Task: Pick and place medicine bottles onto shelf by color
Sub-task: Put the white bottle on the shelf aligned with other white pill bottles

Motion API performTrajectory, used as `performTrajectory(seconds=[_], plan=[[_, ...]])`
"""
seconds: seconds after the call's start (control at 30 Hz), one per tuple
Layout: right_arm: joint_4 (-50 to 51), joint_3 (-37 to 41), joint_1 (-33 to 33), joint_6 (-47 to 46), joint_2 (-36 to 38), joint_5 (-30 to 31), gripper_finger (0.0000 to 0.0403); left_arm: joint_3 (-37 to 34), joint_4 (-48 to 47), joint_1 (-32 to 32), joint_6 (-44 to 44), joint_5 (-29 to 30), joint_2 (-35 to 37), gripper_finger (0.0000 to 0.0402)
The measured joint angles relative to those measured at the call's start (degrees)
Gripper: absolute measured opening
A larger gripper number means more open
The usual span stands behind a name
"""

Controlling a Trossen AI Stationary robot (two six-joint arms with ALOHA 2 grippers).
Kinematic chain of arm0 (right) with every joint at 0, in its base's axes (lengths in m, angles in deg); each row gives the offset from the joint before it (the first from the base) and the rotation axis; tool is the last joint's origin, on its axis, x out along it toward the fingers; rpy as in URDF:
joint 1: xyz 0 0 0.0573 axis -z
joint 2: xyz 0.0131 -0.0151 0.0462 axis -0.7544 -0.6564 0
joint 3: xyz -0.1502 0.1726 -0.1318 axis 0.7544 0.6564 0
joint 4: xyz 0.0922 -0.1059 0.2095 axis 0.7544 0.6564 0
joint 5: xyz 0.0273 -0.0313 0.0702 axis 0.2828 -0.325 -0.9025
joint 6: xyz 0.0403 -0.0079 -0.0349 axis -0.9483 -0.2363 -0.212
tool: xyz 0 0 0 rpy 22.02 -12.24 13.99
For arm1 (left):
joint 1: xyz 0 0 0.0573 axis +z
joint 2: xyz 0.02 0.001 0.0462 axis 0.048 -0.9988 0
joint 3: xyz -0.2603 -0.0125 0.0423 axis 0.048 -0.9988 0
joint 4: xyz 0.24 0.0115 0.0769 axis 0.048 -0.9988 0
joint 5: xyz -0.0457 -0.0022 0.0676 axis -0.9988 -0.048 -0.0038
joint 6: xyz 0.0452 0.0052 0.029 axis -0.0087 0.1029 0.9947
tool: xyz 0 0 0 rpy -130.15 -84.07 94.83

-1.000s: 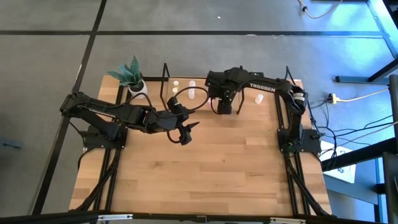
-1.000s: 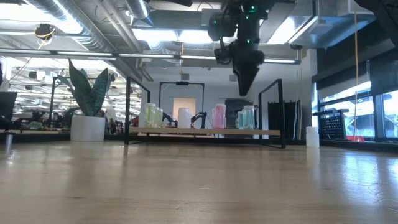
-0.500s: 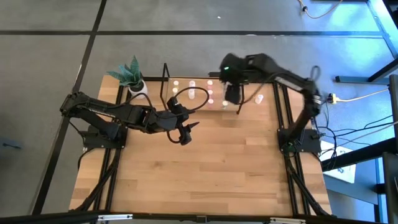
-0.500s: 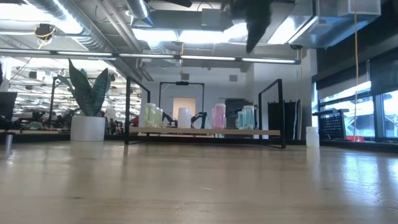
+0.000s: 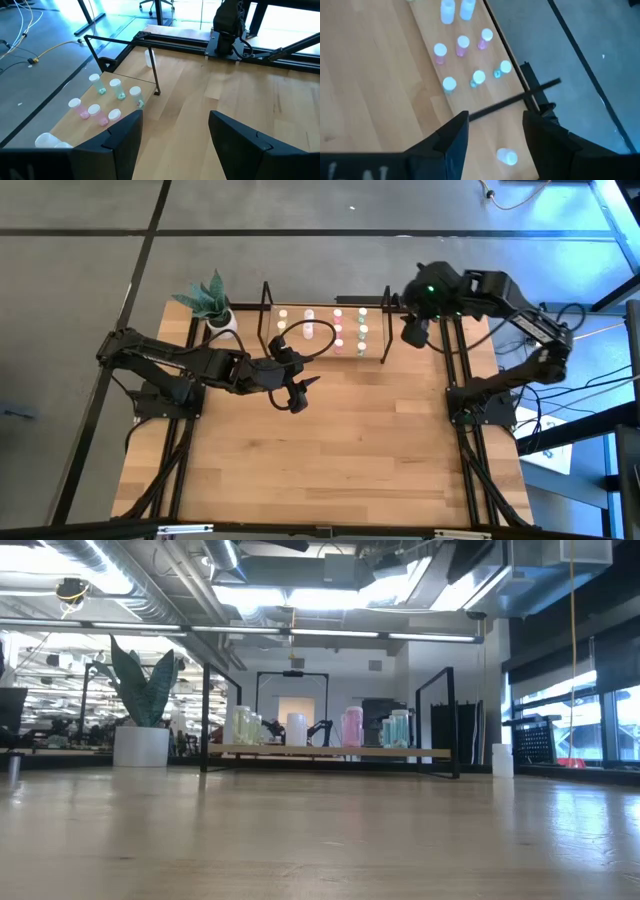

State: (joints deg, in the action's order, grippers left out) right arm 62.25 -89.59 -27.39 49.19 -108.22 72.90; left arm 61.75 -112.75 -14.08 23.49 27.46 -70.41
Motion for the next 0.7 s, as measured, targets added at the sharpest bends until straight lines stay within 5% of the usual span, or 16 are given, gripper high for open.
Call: performTrajectory(seconds=[0.4,0.53,0.7], plan=[[-5.48,20.96,0.56,-10.66,12.22,-0.03,0.0188,0.00,0.04,0.11,-0.01,0.02,0.00,0.0221],[-5.38,24.27,1.98,-20.80,13.41,0.03,0.0188,0.00,0.04,0.17,-0.01,0.03,0.00,0.0221],[-4.85,26.21,2.29,-22.71,13.16,0.80,0.0188,0.00,0.04,0.17,-0.01,0.02,0.00,0.0221]])
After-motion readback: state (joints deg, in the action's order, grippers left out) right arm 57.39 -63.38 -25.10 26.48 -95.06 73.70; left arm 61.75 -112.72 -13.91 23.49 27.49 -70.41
